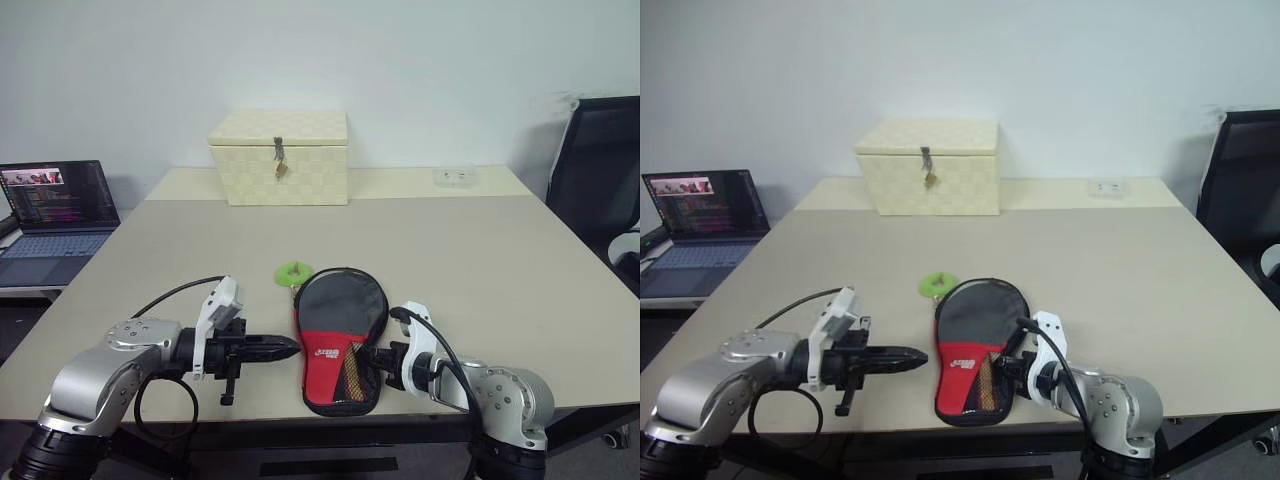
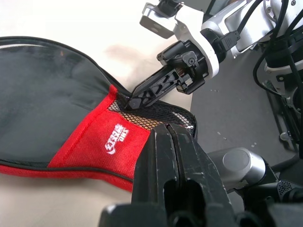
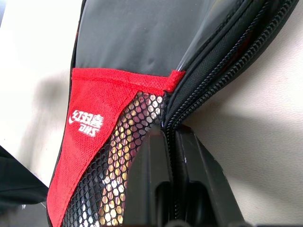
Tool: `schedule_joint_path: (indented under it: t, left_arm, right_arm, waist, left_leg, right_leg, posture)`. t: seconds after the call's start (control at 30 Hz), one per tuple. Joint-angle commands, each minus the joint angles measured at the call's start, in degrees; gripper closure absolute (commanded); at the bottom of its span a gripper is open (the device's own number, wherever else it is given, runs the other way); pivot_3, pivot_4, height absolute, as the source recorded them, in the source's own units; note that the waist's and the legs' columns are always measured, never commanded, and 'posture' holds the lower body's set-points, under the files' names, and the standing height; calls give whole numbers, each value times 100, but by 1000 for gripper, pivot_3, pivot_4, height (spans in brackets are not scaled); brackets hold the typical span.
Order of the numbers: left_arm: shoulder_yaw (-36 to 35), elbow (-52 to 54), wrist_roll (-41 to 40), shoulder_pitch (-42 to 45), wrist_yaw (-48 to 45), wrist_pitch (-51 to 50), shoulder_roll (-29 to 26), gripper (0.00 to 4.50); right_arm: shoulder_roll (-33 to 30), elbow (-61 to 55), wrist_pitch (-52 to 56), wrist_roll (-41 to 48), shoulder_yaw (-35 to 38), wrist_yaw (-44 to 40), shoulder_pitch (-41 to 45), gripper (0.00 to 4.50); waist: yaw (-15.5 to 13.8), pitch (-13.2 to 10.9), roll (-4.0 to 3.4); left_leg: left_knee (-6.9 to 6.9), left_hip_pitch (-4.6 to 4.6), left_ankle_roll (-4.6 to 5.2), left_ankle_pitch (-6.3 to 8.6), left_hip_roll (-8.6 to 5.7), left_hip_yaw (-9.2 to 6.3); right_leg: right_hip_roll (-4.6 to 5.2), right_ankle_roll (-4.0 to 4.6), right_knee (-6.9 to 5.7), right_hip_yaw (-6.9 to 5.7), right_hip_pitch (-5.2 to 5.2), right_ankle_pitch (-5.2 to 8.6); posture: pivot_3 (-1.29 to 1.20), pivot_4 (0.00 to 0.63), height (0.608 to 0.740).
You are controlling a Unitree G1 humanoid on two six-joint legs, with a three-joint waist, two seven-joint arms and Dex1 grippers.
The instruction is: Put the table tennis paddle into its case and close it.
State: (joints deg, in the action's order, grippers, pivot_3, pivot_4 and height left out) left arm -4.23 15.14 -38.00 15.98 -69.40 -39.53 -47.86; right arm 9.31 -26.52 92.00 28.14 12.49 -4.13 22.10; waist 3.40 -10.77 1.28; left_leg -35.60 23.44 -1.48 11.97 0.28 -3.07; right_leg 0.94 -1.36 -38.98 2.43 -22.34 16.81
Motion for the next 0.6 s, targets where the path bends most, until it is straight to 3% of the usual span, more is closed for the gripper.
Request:
schedule_joint_path:
  t: [0.03, 0.13, 0.33, 0.53, 0.6]
  left_arm:
    - [-60, 40, -16, 28, -16, 98, -49, 4500]
    - [-83, 53, -11, -14, 26, 121, -22, 4500]
    - [-113, 74, -3, -79, 119, 165, 37, 4500]
    - [-165, 107, -24, -140, 283, 201, 106, 4500]
    - [-258, 128, -93, -187, 431, 159, 157, 4500]
  right_arm:
    - [276, -76, 50, 208, 213, 149, 45, 3109]
    - [253, -211, 50, 421, 437, 249, 175, 2183]
    - [-1153, -789, 50, 1543, 79, -115, -202, 195]
    - [-2447, -703, 12, 2094, -144, -863, 508, 44]
    - [-2763, -559, -473, 2115, -478, -1397, 999, 44]
  waist:
    - [0, 0, 0]
    - [-2, 0, 0]
    - [-16, -1, -1]
    - [3, -5, -4]
    - [10, -7, -7]
  left_leg:
    - [0, 0, 0, 0, 0, 0]
    - [0, 0, 0, 0, 1, 0]
    - [0, 5, 0, 0, -2, 1]
    - [-4, 6, 1, 0, 2, 8]
    - [-4, 4, 1, 0, 11, 12]
  right_leg:
    - [0, 0, 0, 0, 0, 0]
    - [0, -2, 0, 0, 0, 2]
    - [3, -8, 9, 1, 1, 5]
    - [0, -24, 7, 3, -1, 14]
    - [-12, -24, 6, 6, -2, 14]
  posture:
    - [0, 150, 740]
    - [0, 150, 740]
    - [0, 150, 740]
    - [0, 150, 740]
    - [0, 150, 740]
